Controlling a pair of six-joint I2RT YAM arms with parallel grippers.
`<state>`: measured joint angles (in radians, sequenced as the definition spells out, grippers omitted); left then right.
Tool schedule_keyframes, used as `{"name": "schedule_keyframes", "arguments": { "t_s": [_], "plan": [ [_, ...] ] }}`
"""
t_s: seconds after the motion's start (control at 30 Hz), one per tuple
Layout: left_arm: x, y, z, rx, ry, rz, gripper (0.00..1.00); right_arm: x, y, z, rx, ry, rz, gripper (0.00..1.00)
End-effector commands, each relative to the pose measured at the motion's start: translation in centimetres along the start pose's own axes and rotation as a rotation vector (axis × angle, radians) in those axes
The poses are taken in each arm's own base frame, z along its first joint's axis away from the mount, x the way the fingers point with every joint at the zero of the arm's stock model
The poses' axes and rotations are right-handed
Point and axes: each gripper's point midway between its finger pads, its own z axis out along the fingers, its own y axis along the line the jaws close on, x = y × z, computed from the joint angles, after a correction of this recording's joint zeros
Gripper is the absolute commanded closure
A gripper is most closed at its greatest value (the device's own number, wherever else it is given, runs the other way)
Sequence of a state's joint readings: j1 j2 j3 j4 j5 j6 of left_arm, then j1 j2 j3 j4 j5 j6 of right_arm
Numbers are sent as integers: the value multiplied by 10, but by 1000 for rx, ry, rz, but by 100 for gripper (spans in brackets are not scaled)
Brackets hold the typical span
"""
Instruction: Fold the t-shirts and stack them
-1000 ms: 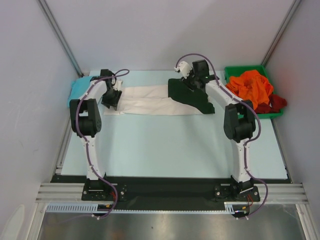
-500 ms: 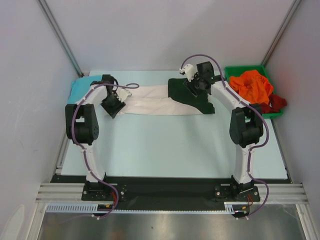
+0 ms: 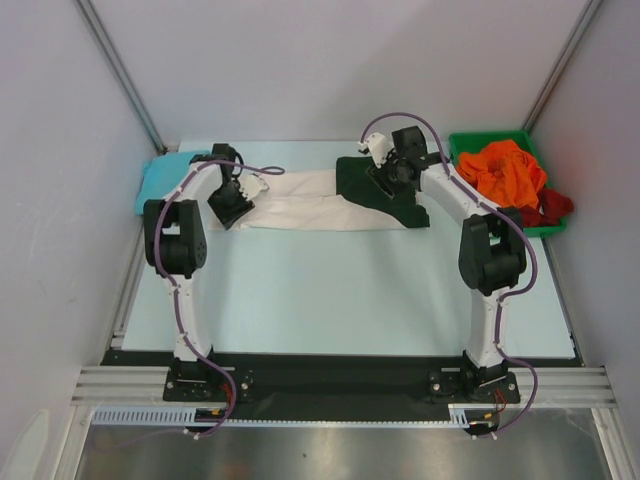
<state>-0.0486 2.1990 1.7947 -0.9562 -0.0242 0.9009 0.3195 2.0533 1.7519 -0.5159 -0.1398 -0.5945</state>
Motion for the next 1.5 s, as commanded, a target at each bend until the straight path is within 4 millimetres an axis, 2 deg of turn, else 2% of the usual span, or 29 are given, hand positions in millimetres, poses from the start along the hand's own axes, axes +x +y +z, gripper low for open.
{"name": "schedule_keyframes", "arguments": {
  "t_s": [0.0,0.13,0.23,0.33,0.37,0.43,0.5,0.53,0.6,0.63,0.67,0.7,0.73,0.77,0.8,0.83,0.9,0.93,1.03,1.07,1.1,1.13,1.27,1.47],
  "plan": [
    [2,0,-5,17,24,48,44,-20,-4,-21,21,-54,-11,49],
    [9,-7,2,45,52,68,45,-19,-7,-18,29,-51,-12,49],
    [15,-8,9,56,84,71,51,-19,-6,-15,31,-46,-13,49],
    [21,-13,17,81,117,74,69,-18,-6,-11,37,-33,-27,49],
    [24,-17,19,94,131,70,83,-17,-6,-10,38,-30,-27,50],
    [27,-21,20,108,140,66,99,-14,-6,-9,48,-21,-14,50],
    [30,-30,20,130,136,59,100,-8,-8,-7,63,-9,10,50],
    [30,-33,13,130,125,54,100,-6,-9,-6,66,-4,24,49],
    [33,-49,9,167,123,49,100,0,-12,-4,79,5,43,49],
    [32,-51,-3,156,107,44,99,6,-13,-2,83,15,62,50],
    [40,-68,-1,190,129,53,100,10,-20,0,101,20,81,50],
    [43,-75,-4,193,133,58,100,14,-23,4,104,28,101,50],
    [45,-80,-15,178,120,64,99,15,-29,5,118,26,128,50],
    [55,-100,-12,212,147,72,100,14,-35,6,135,19,144,48],
    [59,-107,-16,215,149,74,100,19,-47,6,165,24,170,47],
    [70,-124,-15,245,175,67,100,19,-52,12,179,20,199,46],
    [71,-136,-29,234,162,63,100,22,-60,15,196,20,232,44],
    [75,-152,-30,271,165,42,100,24,-60,17,189,29,243,44],
    [73,-172,-46,271,151,26,100,26,-59,28,166,44,267,42],
    [75,-186,-48,296,161,36,100,43,-50,41,133,103,283,43],
    [73,-192,-55,295,149,35,100,28,-60,39,143,76,304,42],
    [76,-202,-56,311,161,19,100,37,-63,42,139,102,325,42],
    [70,-242,-68,384,166,44,100,39,-71,52,151,100,319,41],
    [67,-280,-78,418,186,73,100,58,-66,75,108,162,344,43]
  ]
}}
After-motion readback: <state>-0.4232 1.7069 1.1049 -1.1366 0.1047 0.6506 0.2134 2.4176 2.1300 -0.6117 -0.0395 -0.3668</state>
